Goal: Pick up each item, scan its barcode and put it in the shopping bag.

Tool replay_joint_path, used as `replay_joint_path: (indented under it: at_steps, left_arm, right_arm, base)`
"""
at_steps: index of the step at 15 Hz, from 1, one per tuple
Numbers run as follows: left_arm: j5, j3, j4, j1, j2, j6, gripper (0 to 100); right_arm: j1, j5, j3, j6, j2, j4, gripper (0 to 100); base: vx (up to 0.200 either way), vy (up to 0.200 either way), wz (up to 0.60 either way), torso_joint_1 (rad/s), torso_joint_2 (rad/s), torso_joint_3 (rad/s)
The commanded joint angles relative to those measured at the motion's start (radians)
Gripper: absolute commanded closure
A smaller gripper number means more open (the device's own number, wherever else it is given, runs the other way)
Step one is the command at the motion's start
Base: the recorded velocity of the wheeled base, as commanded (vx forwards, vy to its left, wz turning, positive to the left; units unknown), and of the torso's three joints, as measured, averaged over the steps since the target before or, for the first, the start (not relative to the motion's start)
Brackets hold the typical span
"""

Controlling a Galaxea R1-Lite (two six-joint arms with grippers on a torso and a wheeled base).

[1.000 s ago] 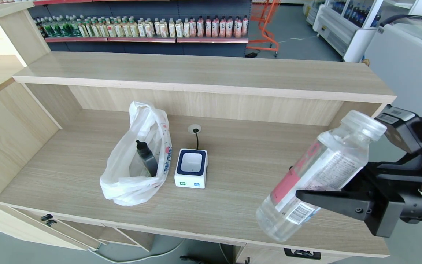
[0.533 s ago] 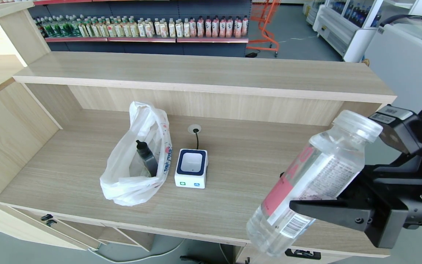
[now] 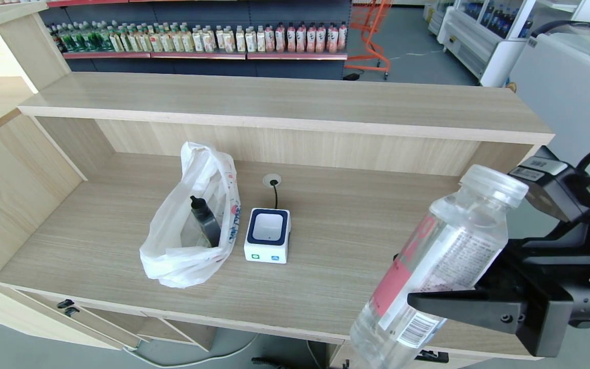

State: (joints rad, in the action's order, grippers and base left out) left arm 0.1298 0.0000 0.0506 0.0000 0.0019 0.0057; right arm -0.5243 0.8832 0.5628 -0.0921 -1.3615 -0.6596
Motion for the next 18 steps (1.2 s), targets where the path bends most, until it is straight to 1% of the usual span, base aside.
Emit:
replay_joint_path:
  at_steps: [1, 5, 15, 16, 17, 18]
  left_arm:
    - [0.001, 0.000, 0.000, 0.000, 0.000, 0.000, 0]
    - [0.001, 0.000, 0.000, 0.000, 0.000, 0.000, 0]
    - [0.001, 0.000, 0.000, 0.000, 0.000, 0.000, 0]
    - [0.001, 0.000, 0.000, 0.000, 0.000, 0.000, 0]
    - [0.001, 0.000, 0.000, 0.000, 0.000, 0.000, 0]
    - [0.001, 0.000, 0.000, 0.000, 0.000, 0.000, 0]
  right_arm:
    - [0.000, 0.002, 0.006, -0.003, 0.013, 0.000, 100]
    - [-0.003, 0.003, 0.017, -0.024, 0.030, 0.000, 100]
    - [0.001, -0.004, 0.012, -0.021, 0.047, 0.018, 100]
    - [0.012, -0.010, 0.011, -0.011, 0.047, 0.017, 100]
    - [0.041, -0.036, 0.006, 0.017, 0.045, 0.017, 100]
    - [0.087, -0.109, -0.011, 0.118, 0.039, 0.017, 100]
  base:
    - [0.000, 0.000, 0.00, 0.000, 0.00, 0.000]
    - [0.000, 0.000, 0.00, 0.000, 0.00, 0.000]
    - [0.000, 0.000, 0.00, 0.000, 0.00, 0.000]
    - [0.000, 0.000, 0.00, 0.000, 0.00, 0.000]
    - [0.000, 0.000, 0.00, 0.000, 0.00, 0.000]
    - [0.000, 0.000, 0.00, 0.000, 0.00, 0.000]
